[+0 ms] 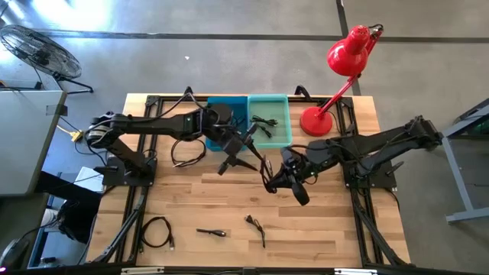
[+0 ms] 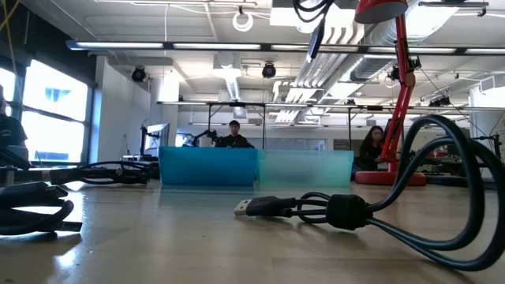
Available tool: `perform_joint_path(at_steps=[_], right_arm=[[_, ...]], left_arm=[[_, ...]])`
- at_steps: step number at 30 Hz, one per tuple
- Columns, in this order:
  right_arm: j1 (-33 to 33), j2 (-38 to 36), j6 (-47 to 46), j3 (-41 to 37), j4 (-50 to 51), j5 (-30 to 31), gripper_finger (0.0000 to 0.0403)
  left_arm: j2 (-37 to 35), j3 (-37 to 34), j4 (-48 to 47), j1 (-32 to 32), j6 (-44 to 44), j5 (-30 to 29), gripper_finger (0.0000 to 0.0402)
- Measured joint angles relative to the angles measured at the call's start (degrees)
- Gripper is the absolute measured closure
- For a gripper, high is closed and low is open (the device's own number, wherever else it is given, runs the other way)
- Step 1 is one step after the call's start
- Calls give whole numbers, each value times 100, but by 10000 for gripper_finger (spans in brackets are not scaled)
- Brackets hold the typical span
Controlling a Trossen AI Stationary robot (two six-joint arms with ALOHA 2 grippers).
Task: Pick & Place USB Port
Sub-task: Put the black HDMI cable into the blue bin
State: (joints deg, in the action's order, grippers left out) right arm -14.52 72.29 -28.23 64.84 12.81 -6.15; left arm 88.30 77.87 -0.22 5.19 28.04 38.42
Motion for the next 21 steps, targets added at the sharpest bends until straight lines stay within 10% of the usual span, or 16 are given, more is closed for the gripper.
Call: perform_joint_path(at_steps=[21], right_arm=[[291, 13, -13, -2, -110, -302, 403]], left_arm=[[191, 13, -194, -100, 2, 248, 257]])
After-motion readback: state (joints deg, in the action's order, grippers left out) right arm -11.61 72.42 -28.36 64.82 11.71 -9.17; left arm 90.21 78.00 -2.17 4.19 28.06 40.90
